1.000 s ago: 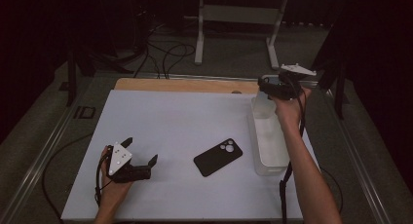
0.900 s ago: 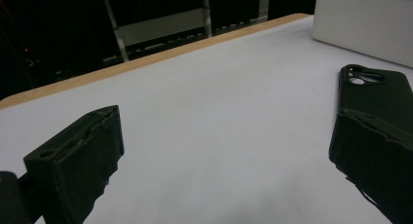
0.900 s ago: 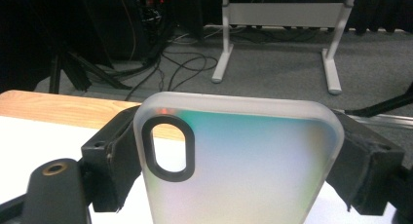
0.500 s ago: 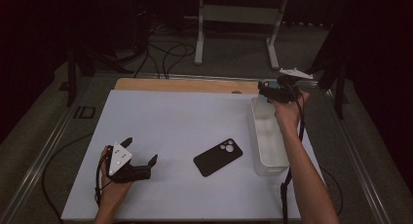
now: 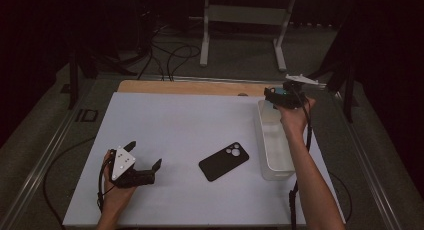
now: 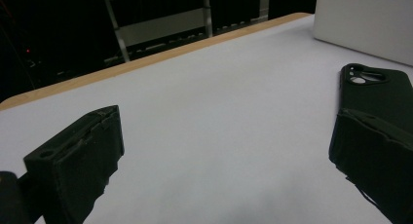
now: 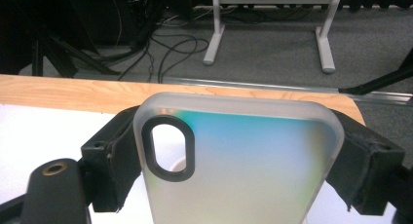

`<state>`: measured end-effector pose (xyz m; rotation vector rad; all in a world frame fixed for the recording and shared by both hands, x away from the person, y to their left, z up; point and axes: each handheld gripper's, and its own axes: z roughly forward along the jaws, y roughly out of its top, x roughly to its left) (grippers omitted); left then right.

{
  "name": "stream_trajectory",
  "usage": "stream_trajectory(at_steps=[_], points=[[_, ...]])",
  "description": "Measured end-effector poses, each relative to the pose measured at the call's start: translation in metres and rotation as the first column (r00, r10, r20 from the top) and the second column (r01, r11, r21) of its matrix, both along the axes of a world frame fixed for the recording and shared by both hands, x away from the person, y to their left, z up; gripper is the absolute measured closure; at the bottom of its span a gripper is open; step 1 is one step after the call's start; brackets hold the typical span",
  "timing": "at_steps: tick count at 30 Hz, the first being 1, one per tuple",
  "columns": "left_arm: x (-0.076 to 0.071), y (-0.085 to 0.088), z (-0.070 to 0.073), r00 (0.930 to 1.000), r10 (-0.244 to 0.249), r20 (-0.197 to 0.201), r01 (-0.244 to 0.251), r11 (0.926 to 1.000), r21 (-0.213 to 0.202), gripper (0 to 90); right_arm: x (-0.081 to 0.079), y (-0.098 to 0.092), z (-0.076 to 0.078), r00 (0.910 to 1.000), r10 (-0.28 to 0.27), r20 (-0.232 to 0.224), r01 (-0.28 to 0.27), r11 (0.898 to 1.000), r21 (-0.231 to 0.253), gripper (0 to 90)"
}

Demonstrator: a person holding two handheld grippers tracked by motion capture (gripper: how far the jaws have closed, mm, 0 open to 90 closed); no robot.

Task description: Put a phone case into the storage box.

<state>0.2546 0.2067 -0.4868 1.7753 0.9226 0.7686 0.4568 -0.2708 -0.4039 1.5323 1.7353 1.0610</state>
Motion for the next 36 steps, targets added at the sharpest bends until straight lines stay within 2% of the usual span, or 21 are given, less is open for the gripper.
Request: stream_trajectory(at_steps=[9, 25, 36], points=[[0.0, 0.0, 0.0, 1.0, 0.001, 0.0, -0.001, 1.0, 0.001, 0.1, 0.002, 0.003, -0.012, 0.9998, 0.0, -0.02, -0.001, 1.0, -0.026, 16.6], [0.0, 0.0, 0.0, 1.0, 0.0, 0.0, 0.0, 1.0, 0.0, 0.1, 0.005, 0.008, -0.026, 0.9988, -0.01, -0.049, 0.008, 0.999, -0.037, 16.6], [0.0, 0.0, 0.0, 1.0, -0.001, -0.002, 0.001, 1.0, 0.001, 0.1, 0.009, 0.008, -0.035, 0.9959, -0.024, -0.087, 0.02, 0.999, -0.047, 16.6]])
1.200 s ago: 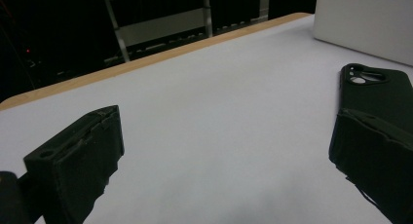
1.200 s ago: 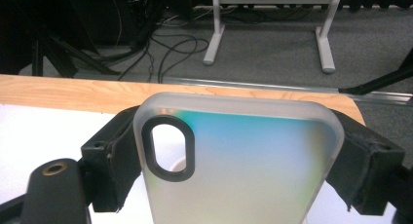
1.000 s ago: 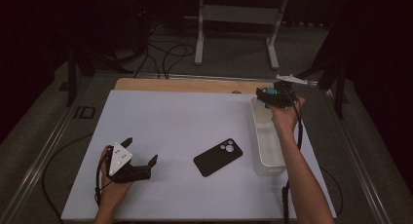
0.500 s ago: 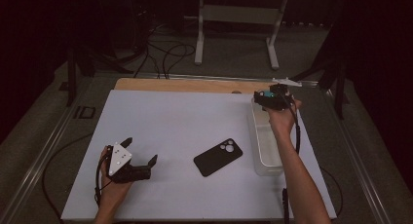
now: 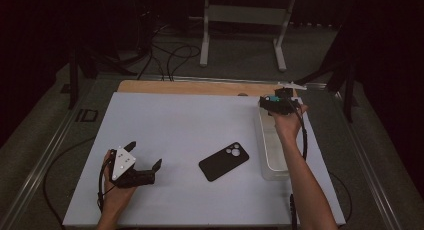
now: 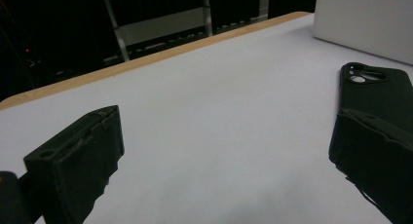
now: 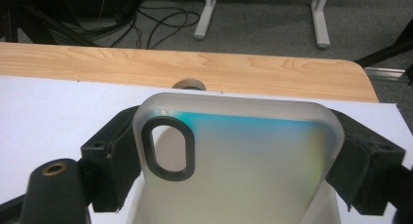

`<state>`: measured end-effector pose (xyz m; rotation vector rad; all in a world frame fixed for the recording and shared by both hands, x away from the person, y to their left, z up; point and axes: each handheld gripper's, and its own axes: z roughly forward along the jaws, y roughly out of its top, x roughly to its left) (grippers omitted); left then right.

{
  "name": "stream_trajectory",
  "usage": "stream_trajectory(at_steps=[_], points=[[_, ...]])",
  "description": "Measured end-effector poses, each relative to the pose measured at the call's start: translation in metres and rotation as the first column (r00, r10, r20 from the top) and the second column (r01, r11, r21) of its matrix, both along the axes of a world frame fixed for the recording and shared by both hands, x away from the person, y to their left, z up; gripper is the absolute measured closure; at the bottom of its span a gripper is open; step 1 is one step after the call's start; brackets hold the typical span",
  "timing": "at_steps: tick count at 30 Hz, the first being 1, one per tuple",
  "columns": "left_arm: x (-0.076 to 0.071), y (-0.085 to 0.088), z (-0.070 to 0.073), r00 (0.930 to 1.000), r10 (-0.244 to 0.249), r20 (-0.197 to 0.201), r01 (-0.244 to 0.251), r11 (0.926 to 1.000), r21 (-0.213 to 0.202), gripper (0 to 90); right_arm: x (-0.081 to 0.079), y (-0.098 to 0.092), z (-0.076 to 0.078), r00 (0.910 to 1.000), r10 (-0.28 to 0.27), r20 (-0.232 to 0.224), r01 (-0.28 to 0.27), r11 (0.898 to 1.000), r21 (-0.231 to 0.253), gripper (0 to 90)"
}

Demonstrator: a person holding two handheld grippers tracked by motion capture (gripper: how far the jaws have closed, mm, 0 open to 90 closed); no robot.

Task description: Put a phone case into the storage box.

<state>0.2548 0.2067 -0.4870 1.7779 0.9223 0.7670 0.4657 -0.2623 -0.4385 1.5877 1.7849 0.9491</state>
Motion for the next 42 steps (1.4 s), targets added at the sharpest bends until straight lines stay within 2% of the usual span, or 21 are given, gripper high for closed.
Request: stream_trajectory(at_steps=[8, 11, 20, 29, 35, 42], points=[[0.0, 0.0, 0.0, 1.0, 0.0, -0.001, 0.0, 1.0, 0.001, 0.1, 0.003, -0.002, -0.003, 0.9995, -0.027, -0.017, 0.027, 1.0, 0.014, 16.3], [0.0, 0.0, 0.0, 1.0, 0.001, 0.0, -0.001, 1.0, 0.0, 0.1, 0.006, -0.004, -0.004, 0.9987, -0.03, -0.041, 0.031, 0.999, 0.033, 12.4], [0.0, 0.0, 0.0, 1.0, 0.003, 0.0, -0.003, 1.0, 0.001, 0.1, 0.006, -0.006, -0.003, 0.9984, -0.046, -0.032, 0.047, 0.998, 0.041, 9.7], [0.0, 0.0, 0.0, 1.0, 0.002, -0.001, -0.002, 1.0, 0.003, 0.1, 0.002, -0.008, 0.006, 0.9997, -0.02, 0.011, 0.02, 0.998, 0.055, 9.7], [0.0, 0.0, 0.0, 1.0, 0.002, -0.004, -0.002, 1.0, 0.005, 0.1, -0.002, -0.009, 0.01, 0.9999, 0.001, 0.011, -0.001, 0.999, 0.046, 9.8], [0.0, 0.0, 0.0, 1.0, 0.003, -0.004, -0.003, 1.0, 0.005, 0.1, -0.012, -0.007, 0.02, 0.997, 0.068, 0.036, -0.07, 0.997, 0.044, 9.8]])
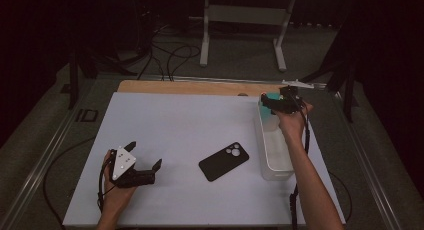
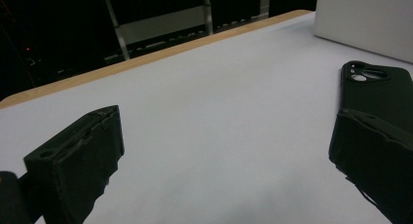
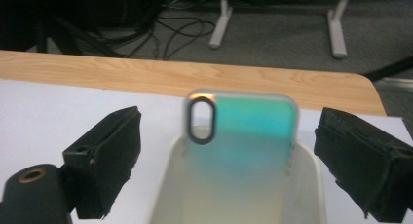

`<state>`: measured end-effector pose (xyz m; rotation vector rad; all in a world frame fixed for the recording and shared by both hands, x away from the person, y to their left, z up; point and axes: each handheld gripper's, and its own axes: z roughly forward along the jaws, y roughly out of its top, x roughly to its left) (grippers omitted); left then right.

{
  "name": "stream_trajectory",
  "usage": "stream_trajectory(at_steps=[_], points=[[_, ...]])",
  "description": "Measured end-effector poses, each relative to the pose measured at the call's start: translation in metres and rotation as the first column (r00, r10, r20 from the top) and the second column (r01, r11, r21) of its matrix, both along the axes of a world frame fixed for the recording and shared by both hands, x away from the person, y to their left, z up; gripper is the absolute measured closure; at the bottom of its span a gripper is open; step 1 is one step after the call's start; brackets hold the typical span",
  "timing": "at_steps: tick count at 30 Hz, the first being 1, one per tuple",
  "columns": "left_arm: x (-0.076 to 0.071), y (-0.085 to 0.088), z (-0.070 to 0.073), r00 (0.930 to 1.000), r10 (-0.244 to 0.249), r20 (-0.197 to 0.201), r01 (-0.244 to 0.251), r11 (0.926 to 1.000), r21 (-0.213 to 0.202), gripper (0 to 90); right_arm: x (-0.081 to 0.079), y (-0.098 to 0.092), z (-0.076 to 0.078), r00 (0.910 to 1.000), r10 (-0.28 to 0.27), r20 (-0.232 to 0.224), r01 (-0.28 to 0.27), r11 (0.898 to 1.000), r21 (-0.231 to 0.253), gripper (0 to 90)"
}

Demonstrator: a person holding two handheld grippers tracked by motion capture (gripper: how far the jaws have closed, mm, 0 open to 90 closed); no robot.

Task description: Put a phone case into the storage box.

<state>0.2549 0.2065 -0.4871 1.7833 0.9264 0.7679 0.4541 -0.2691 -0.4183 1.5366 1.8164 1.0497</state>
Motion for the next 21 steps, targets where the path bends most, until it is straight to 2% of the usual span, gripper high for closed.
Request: stream_trajectory(at_steps=[7, 16, 18, 21], points=[[0.001, 0.0, -0.001, 0.9999, -0.008, -0.011, 0.008, 1.0, 0.001, 0.1, -0.025, 0.014, 0.015, 0.9926, 0.112, 0.048, -0.112, 0.994, 0.005, 9.8], [0.001, -0.002, -0.001, 0.9995, -0.021, -0.024, 0.022, 0.9997, 0.009, 0.1, -0.07, 0.026, 0.019, 0.9717, 0.214, 0.1, -0.22, 0.974, 0.051, 9.8], [0.001, -0.002, -0.002, 0.9993, -0.025, -0.027, 0.025, 0.9997, 0.008, 0.1, -0.076, 0.028, 0.019, 0.9702, 0.216, 0.109, -0.223, 0.974, 0.051, 9.8], [0.003, -0.003, -0.003, 0.998, -0.038, -0.05, 0.038, 0.9992, 0.014, 0.1, -0.096, 0.03, 0.019, 0.9588, 0.249, 0.136, -0.256, 0.966, 0.037, 9.9]])
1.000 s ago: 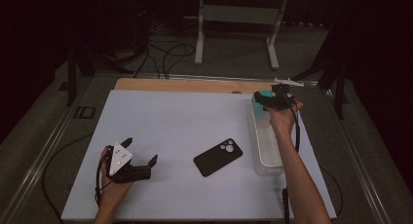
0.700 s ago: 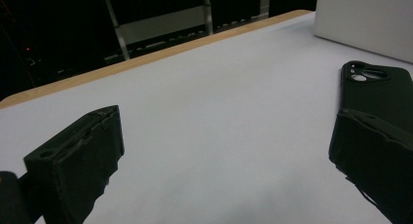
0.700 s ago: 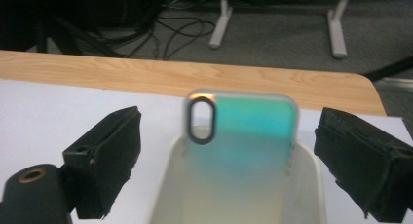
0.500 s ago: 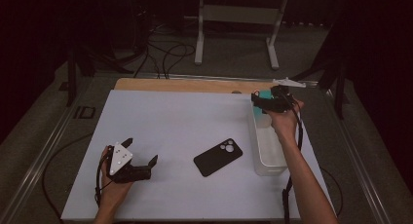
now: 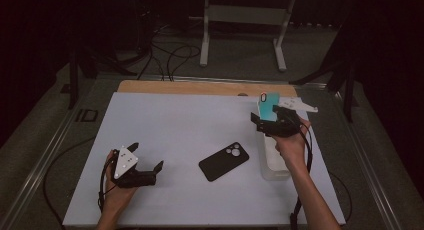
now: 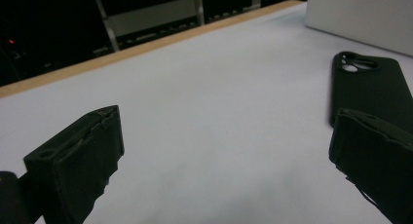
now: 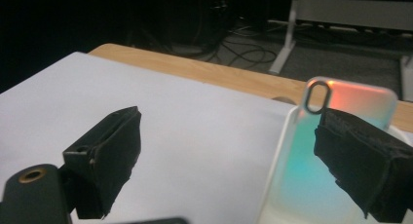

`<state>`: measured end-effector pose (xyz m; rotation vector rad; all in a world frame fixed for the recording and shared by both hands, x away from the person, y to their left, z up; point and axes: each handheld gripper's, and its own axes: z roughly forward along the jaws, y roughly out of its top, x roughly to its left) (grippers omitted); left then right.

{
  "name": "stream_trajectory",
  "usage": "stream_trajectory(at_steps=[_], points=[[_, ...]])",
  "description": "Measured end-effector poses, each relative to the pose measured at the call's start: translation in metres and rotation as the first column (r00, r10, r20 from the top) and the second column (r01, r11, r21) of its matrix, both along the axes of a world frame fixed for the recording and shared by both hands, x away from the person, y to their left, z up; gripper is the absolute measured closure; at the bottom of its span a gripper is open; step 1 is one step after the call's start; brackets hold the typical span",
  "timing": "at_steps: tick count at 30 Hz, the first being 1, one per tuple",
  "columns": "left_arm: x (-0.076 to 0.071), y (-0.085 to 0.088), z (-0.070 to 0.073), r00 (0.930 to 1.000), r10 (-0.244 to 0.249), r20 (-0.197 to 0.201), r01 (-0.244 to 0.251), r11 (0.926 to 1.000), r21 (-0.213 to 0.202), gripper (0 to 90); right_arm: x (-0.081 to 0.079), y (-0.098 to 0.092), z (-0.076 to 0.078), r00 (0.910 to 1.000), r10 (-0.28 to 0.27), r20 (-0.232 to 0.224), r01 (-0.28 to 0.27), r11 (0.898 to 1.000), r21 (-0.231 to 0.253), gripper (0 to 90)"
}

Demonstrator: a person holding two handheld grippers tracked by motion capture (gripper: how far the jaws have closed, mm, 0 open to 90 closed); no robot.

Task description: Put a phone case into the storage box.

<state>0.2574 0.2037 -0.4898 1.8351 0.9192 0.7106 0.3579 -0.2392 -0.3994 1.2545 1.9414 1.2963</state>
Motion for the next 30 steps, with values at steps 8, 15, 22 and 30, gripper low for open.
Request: stream_trajectory(at_steps=[8, 15, 22, 30], points=[[-0.001, -0.001, 0.002, 0.9999, -0.015, -0.008, 0.015, 0.9999, -0.007, 0.1, -0.038, 0.0, -0.01, 0.998, 0.062, 0.012, -0.062, 0.998, 0.015, 10.2], [-0.001, 0.001, 0.007, 0.9997, -0.023, -0.007, 0.022, 0.999, -0.04, 0.1, -0.064, -0.007, -0.027, 0.997, 0.068, 0.036, -0.068, 0.998, -0.006, 10.3], [-0.001, 0.001, 0.014, 0.9994, -0.033, -0.007, 0.032, 0.9975, -0.063, 0.1, -0.083, -0.015, -0.042, 0.9936, 0.092, 0.066, -0.091, 0.996, -0.012, 10.3], [-0.002, -0.001, 0.019, 0.9987, -0.05, -0.005, 0.049, 0.9966, -0.066, 0.1, -0.099, -0.028, -0.057, 0.9917, 0.08, 0.101, -0.082, 0.996, 0.023, 10.2]])
